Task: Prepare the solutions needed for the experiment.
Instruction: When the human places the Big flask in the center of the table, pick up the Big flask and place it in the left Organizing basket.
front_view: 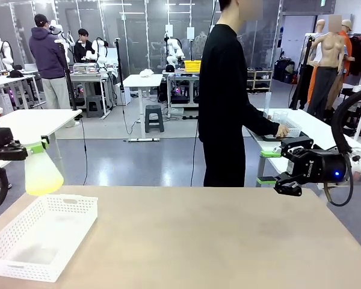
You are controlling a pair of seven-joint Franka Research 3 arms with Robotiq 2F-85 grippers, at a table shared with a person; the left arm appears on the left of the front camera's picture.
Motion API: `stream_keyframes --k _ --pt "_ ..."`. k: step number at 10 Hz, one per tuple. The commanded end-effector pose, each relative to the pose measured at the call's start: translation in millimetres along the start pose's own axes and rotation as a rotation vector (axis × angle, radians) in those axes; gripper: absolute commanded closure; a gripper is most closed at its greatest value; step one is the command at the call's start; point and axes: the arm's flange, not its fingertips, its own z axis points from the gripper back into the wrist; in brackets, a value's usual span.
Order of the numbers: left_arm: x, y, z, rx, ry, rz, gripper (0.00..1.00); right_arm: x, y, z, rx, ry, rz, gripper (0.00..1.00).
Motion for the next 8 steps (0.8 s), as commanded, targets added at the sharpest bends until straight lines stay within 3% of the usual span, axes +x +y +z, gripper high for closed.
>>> stream_keyframes --k 1,8 --pt "-12 -4 6 -0.075 0.009 -0.014 1.0 -1 2 0 0.008 0.003 0.004 0.35" --pt "-103 -14 3 -0.207 0.007 -0.035 1.0 -1 2 0 0.008 0.003 0.004 0.35"
